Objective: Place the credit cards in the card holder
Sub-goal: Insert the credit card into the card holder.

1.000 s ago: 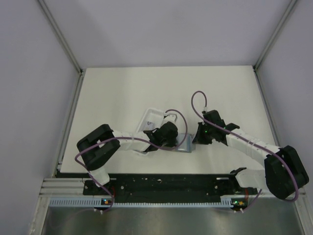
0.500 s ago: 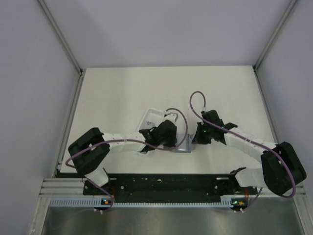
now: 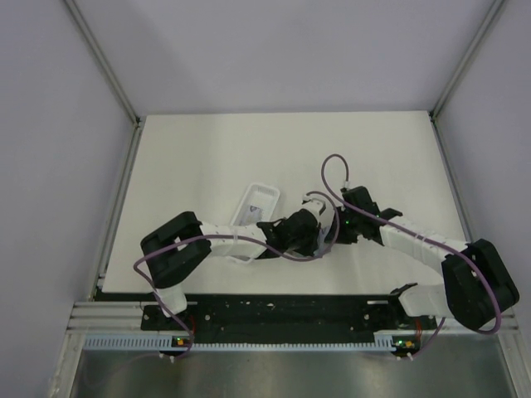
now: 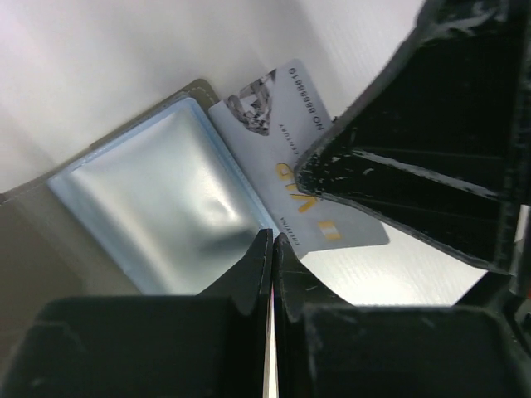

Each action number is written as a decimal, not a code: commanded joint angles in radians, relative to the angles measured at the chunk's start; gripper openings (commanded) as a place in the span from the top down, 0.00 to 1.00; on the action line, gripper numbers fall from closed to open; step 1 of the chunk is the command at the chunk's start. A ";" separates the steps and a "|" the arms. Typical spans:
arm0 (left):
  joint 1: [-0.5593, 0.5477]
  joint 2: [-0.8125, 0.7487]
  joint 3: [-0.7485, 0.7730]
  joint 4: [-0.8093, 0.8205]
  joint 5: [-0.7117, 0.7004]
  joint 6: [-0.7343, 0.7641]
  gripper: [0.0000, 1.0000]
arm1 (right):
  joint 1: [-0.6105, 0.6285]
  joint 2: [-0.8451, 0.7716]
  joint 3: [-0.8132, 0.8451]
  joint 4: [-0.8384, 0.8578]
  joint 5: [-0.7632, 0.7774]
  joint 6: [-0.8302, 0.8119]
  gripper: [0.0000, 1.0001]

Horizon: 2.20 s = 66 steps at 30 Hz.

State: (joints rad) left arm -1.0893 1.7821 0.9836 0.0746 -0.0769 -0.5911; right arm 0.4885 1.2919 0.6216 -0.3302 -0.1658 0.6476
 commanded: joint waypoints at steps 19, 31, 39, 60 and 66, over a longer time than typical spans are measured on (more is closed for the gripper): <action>0.091 -0.007 -0.171 0.036 -0.092 -0.019 1.00 | -0.007 0.038 -0.036 -0.015 0.088 -0.017 1.00; 0.101 -0.030 -0.278 0.071 -0.086 -0.041 1.00 | -0.018 0.026 -0.033 -0.029 0.095 -0.023 1.00; 0.101 -0.052 -0.326 0.082 -0.086 -0.058 1.00 | -0.027 0.004 -0.017 -0.049 0.109 -0.032 1.00; 0.100 -0.047 -0.375 0.136 -0.084 -0.073 1.00 | -0.030 -0.328 -0.017 -0.020 0.086 -0.075 1.00; 0.101 -0.036 -0.378 0.154 -0.072 -0.076 1.00 | -0.028 -0.413 -0.160 0.248 -0.078 -0.025 1.00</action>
State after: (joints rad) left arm -0.9955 1.6970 0.6605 0.4187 -0.1394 -0.6827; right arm 0.4683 0.9035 0.5388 -0.2775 -0.1303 0.5995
